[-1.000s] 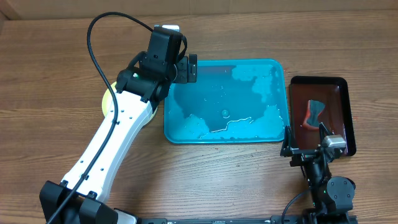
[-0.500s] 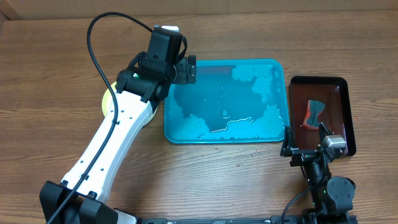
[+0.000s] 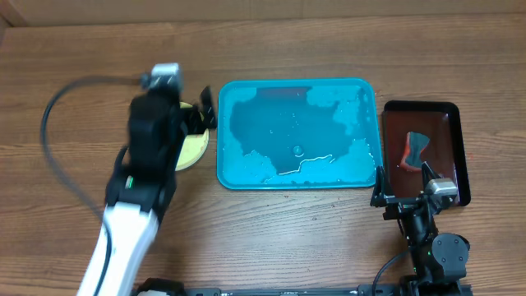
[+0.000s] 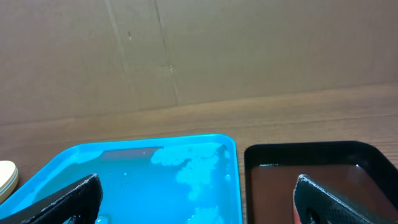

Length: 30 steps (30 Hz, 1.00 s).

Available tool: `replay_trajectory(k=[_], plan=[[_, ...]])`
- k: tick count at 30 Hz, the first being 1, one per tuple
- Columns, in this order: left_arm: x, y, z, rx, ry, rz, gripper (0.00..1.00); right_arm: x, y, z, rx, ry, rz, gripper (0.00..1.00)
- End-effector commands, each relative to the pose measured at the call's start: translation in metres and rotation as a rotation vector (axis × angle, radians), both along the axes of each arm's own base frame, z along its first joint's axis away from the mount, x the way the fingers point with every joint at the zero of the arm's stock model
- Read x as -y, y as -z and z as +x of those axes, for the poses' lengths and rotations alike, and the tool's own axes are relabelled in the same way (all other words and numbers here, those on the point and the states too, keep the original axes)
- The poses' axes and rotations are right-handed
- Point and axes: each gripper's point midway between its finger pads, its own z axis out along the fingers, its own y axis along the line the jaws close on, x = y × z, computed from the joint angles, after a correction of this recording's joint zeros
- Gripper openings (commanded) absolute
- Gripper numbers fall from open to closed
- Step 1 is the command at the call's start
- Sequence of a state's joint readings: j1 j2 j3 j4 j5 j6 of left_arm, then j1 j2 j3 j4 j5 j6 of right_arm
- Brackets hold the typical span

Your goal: Clean dirty plates on tray and stack at the side

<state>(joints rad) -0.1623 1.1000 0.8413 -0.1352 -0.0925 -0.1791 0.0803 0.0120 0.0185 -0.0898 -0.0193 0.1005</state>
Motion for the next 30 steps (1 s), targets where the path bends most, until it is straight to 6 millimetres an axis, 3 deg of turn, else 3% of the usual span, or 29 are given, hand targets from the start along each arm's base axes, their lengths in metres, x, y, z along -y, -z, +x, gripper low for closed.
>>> replay_trajectory(k=[1,7,11,18,25,30], plan=[[-0.009,0.001,-0.036,0.116,0.034,0.007,1.0,-0.002,0.002,0.0,0.004,-0.008,0.004,1.0],[-0.041,0.011,-0.095,0.315,-0.042,0.051,1.0,-0.002,0.002,0.0,0.004,-0.008,0.004,1.0],[-0.052,0.021,-0.116,0.387,-0.08,0.081,1.0,-0.002,0.002,0.0,0.004,-0.008,0.004,1.0],[-0.067,0.06,-0.127,0.408,-0.135,0.102,1.0,-0.002,0.002,0.0,0.004,-0.008,0.004,1.0],[-0.05,0.093,-0.13,0.328,0.013,0.263,1.0,-0.002,0.002,0.0,0.004,-0.008,0.004,1.0],[-0.053,0.093,-0.13,0.325,-0.004,0.271,1.0,-0.002,0.002,0.0,0.004,-0.008,0.004,1.0]])
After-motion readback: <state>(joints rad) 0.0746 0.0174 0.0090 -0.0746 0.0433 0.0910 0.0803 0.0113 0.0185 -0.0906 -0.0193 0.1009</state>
